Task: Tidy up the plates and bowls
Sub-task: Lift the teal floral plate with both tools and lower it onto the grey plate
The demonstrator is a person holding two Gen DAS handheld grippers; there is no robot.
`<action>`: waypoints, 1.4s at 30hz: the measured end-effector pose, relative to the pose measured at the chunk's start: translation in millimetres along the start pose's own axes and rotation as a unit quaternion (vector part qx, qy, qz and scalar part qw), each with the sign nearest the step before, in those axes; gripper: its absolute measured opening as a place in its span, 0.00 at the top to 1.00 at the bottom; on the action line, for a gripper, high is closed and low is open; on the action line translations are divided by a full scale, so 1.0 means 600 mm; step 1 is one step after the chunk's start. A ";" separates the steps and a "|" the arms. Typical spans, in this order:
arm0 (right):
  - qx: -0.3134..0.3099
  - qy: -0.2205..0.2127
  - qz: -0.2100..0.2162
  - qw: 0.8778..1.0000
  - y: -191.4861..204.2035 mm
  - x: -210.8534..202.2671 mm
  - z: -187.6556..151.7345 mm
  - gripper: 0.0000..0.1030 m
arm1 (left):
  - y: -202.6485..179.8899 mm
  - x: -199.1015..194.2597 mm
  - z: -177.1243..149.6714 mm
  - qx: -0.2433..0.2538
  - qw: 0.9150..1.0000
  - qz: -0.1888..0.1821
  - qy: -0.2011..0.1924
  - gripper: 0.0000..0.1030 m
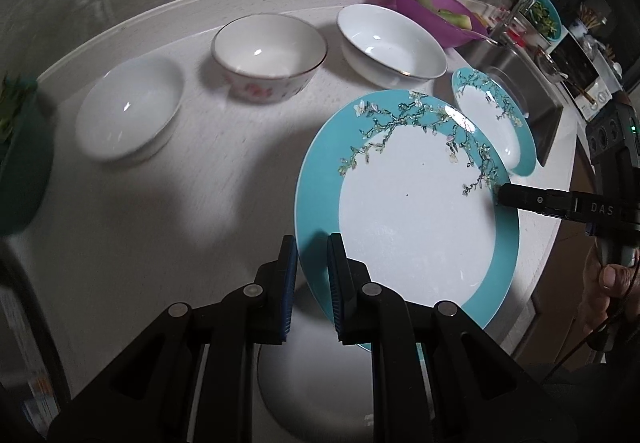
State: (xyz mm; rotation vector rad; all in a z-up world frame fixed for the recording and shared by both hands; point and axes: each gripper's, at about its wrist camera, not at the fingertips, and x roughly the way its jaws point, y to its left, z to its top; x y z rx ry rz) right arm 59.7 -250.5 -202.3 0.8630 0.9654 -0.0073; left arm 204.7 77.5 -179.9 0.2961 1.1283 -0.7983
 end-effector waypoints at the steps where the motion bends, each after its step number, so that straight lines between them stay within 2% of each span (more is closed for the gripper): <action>1: -0.003 0.004 0.000 1.000 0.005 0.003 -0.006 0.88 | 0.003 -0.005 -0.012 -0.003 1.000 0.001 0.001 0.87; 11: -0.023 0.040 0.001 0.999 0.036 0.025 -0.075 0.88 | 0.039 -0.030 -0.124 -0.023 1.000 0.007 0.019 0.87; 20: -0.028 0.063 -0.013 0.998 0.031 0.051 -0.122 0.88 | 0.047 -0.015 -0.200 -0.019 0.999 0.020 0.038 0.87; 33: -0.049 0.071 -0.046 0.995 0.024 0.079 -0.153 0.87 | 0.037 0.023 -0.226 0.000 0.998 0.039 0.047 0.87; 42: -0.137 0.054 -0.109 0.983 0.063 0.085 -0.165 0.83 | 0.029 0.028 -0.219 0.018 0.997 0.059 0.042 0.87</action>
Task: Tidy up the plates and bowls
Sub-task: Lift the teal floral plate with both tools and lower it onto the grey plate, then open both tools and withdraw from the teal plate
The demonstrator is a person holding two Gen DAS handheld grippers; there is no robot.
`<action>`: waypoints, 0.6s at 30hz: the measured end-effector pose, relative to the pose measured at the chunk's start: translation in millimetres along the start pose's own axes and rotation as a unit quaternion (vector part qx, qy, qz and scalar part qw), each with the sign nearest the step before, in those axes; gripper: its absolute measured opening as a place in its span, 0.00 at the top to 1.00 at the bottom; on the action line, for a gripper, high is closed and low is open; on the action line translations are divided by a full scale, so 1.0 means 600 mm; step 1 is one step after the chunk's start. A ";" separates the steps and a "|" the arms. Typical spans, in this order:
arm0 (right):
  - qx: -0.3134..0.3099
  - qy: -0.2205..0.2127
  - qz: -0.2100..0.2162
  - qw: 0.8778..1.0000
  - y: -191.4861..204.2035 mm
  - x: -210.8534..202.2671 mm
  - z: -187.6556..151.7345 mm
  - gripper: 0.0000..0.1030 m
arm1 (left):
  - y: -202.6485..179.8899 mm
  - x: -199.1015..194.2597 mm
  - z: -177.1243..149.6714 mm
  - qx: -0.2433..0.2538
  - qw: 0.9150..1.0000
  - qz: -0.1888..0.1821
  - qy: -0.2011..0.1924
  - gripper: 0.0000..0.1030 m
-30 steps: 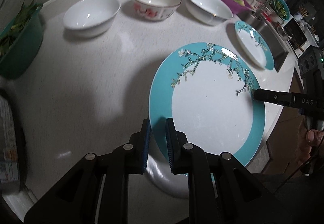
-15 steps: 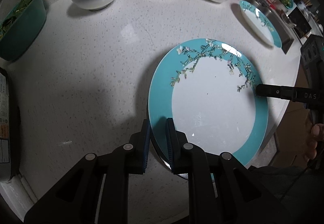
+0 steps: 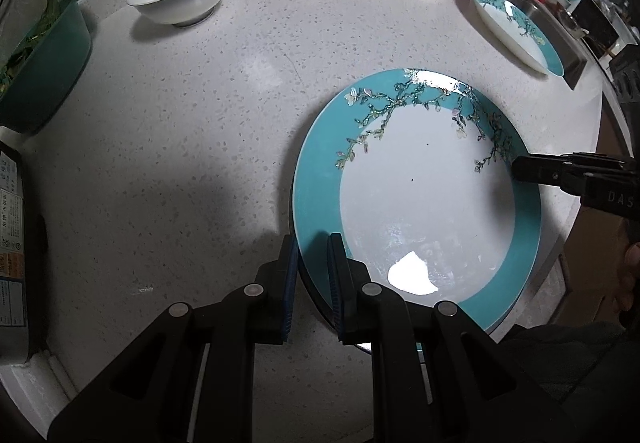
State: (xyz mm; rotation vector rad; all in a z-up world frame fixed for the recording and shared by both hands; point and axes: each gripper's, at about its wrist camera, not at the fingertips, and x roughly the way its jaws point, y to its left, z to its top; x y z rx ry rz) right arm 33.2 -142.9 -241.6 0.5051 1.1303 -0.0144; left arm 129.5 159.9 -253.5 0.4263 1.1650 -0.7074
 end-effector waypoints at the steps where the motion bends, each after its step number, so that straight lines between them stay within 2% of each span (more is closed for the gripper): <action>1: -0.009 -0.001 -0.007 1.000 0.003 0.000 -0.001 0.83 | -0.001 0.000 0.000 0.002 1.000 0.002 0.000 0.87; 4: -0.057 -0.009 -0.048 0.997 0.026 0.000 -0.007 0.80 | -0.008 0.000 -0.002 0.011 1.000 0.012 -0.002 0.87; 12: -0.143 -0.024 -0.122 0.982 0.063 0.009 -0.022 0.73 | -0.015 -0.002 -0.011 0.012 0.999 0.024 -0.017 0.87; 18: -0.146 -0.035 -0.127 0.980 0.060 0.009 -0.025 0.72 | -0.004 -0.002 -0.010 -0.007 0.999 0.015 -0.028 0.86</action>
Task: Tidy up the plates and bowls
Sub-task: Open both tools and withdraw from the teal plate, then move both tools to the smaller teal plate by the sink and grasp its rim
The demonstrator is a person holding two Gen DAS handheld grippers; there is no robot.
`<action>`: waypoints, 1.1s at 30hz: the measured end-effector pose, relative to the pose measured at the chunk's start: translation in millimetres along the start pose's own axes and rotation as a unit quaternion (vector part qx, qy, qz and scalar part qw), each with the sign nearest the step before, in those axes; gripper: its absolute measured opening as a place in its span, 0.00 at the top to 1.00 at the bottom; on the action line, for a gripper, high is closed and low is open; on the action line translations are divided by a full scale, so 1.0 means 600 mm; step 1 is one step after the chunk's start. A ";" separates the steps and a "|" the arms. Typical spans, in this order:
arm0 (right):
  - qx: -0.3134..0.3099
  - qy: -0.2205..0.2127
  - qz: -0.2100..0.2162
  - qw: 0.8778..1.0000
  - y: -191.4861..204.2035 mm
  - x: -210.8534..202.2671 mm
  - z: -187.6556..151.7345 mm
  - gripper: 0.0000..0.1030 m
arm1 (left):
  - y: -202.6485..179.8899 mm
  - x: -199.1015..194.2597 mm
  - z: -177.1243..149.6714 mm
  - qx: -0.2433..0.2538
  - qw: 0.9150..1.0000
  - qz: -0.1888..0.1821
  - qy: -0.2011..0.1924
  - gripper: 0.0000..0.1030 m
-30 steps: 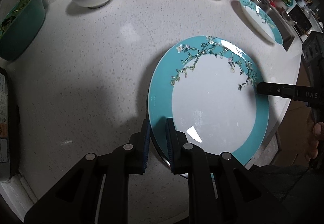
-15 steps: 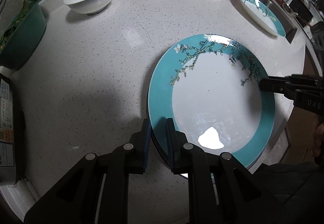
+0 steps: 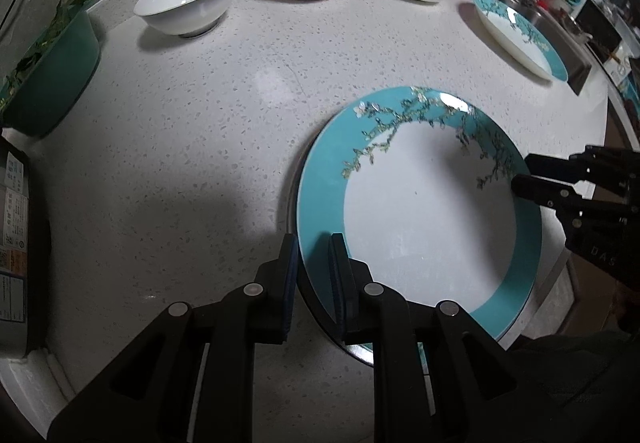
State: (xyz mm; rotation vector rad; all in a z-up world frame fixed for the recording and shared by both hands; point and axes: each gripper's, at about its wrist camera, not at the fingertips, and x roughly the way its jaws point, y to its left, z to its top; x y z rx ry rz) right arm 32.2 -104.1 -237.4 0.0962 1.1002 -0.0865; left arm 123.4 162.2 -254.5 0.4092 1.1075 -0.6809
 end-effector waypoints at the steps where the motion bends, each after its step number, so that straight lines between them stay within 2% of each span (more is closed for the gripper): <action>1: 0.001 -0.001 0.002 1.000 -0.001 0.000 0.000 0.72 | 0.003 0.000 0.001 -0.003 1.000 -0.002 -0.001 0.86; 5: 0.001 -0.006 0.001 1.000 0.001 -0.001 -0.003 0.71 | 0.014 -0.001 0.009 -0.021 1.000 -0.001 -0.007 0.86; 7: 0.004 -0.007 0.000 1.000 -0.002 -0.001 -0.003 0.64 | 0.020 -0.007 0.016 -0.032 0.999 -0.002 -0.017 0.86; 9: 0.004 -0.013 -0.001 1.000 -0.007 -0.005 -0.005 0.49 | 0.024 -0.015 0.025 -0.043 0.999 -0.003 -0.031 0.85; 10: 0.007 -0.016 0.003 1.000 -0.013 -0.010 -0.006 0.46 | 0.024 -0.019 0.030 -0.049 0.998 -0.007 -0.038 0.81; 12: 0.011 -0.019 0.009 1.000 -0.024 -0.013 -0.007 0.41 | 0.027 -0.032 0.045 -0.066 0.996 -0.023 -0.057 0.60; 13: 0.014 -0.021 0.014 1.000 -0.032 -0.017 -0.009 0.41 | 0.027 -0.038 0.051 -0.074 0.994 -0.035 -0.068 0.38; 14: 0.022 -0.026 0.026 0.999 -0.043 -0.024 -0.011 0.41 | 0.026 -0.048 0.062 -0.086 0.991 -0.055 -0.087 0.24; 16: 0.045 -0.040 0.049 0.997 -0.069 -0.036 -0.013 0.40 | 0.020 -0.062 0.080 -0.107 0.984 -0.088 -0.111 0.17; 18: 0.083 -0.056 0.086 0.991 -0.112 -0.049 -0.008 0.36 | 0.012 -0.070 0.101 -0.133 0.976 -0.126 -0.120 0.02; 21: 0.147 -0.079 0.151 0.974 -0.188 -0.067 -0.006 0.25 | -0.014 -0.076 0.129 -0.184 0.958 -0.175 -0.132 0.00; 22: 0.175 -0.084 0.179 0.965 -0.226 -0.073 -0.008 0.24 | -0.025 -0.076 0.138 -0.201 0.953 -0.183 -0.137 0.00; 24: 0.203 -0.087 0.208 0.953 -0.281 -0.081 -0.014 0.23 | -0.048 -0.077 0.159 -0.229 0.942 -0.198 -0.143 0.00; 27: 0.238 -0.087 0.222 0.941 -0.390 -0.101 -0.022 0.21 | -0.108 -0.053 0.202 -0.235 0.943 -0.219 -0.084 0.00; 28: 0.249 -0.100 0.226 0.936 -0.441 -0.111 -0.024 0.19 | -0.130 -0.047 0.213 -0.243 0.945 -0.205 -0.075 0.00; 30: 0.275 -0.105 0.221 0.930 -0.522 -0.116 -0.026 0.08 | -0.172 -0.031 0.241 -0.255 0.945 -0.189 -0.072 0.00; 31: 0.291 -0.103 0.221 0.925 -0.559 -0.114 -0.024 0.07 | -0.193 -0.024 0.256 -0.250 0.947 -0.189 -0.073 0.00; 33: 0.335 -0.102 0.238 0.906 -0.644 -0.108 -0.022 0.05 | -0.237 -0.008 0.279 -0.231 0.956 -0.172 -0.065 0.01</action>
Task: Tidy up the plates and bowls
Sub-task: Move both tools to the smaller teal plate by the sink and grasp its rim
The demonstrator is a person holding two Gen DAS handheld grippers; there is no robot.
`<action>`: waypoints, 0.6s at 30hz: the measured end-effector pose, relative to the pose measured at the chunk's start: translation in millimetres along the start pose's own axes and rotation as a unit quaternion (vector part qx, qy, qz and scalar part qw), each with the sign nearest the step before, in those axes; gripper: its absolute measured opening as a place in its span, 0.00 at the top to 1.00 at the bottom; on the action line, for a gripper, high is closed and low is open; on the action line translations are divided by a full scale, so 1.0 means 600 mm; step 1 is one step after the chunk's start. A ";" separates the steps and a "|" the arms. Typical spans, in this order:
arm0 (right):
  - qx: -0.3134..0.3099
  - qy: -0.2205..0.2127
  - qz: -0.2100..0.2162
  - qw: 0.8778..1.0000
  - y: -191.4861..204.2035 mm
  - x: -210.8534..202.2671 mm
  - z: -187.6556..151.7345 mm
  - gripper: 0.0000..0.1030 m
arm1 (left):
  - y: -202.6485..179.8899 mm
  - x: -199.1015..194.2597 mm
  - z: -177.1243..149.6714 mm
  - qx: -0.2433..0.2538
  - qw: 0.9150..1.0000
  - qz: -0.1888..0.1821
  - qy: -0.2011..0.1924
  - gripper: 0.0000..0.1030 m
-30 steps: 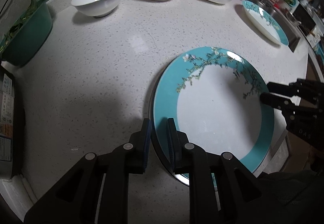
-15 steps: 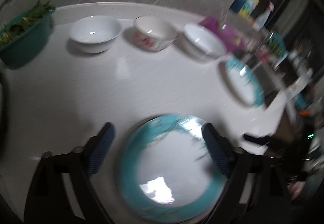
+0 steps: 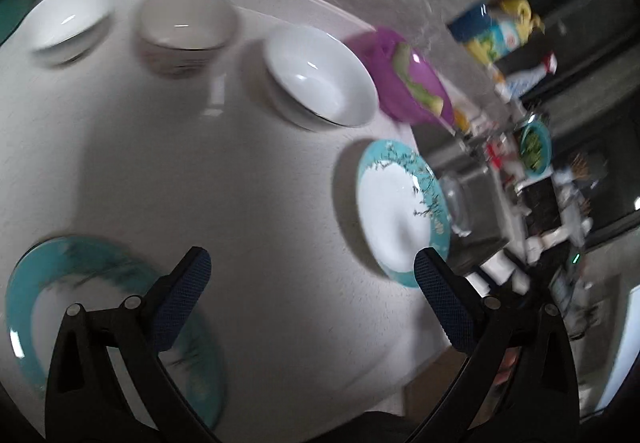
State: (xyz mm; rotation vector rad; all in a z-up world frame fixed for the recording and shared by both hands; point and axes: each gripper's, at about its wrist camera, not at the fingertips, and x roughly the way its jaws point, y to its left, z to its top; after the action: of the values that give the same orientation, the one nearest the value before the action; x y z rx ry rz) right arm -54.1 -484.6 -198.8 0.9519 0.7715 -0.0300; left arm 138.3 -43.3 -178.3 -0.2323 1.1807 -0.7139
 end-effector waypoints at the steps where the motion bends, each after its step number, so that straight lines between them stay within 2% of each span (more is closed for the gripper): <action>1: 0.022 0.003 0.010 1.000 -0.024 -0.008 0.021 0.02 | -0.018 0.020 0.004 0.006 1.000 0.006 0.007 0.01; 3: 0.034 0.002 0.038 0.999 -0.055 -0.015 0.061 0.00 | -0.050 0.068 0.011 0.020 0.999 -0.007 0.032 0.00; 6: 0.003 0.016 0.044 0.999 -0.068 0.006 0.100 0.00 | -0.081 0.130 0.029 0.026 0.998 0.003 0.054 0.01; 8: -0.011 0.040 0.068 0.997 -0.074 0.031 0.106 0.00 | -0.099 0.153 0.041 0.043 0.998 0.002 0.042 0.01; 11: -0.019 0.090 0.072 0.993 -0.097 0.072 0.112 0.00 | -0.121 0.181 0.053 0.056 0.997 0.004 0.050 0.00; 15: 0.000 0.116 0.088 0.989 -0.125 0.106 0.121 0.01 | -0.133 0.223 0.069 0.074 0.995 0.004 0.069 0.01; 18: 0.004 0.131 0.096 0.987 -0.139 0.123 0.128 0.02 | -0.135 0.254 0.077 0.068 0.994 0.009 0.083 0.01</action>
State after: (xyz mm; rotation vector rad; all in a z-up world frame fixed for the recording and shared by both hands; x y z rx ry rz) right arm 16.0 -569.5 -277.7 1.0466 0.9172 0.2653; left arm 178.0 -208.2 -234.3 -0.0490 1.2831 -0.8071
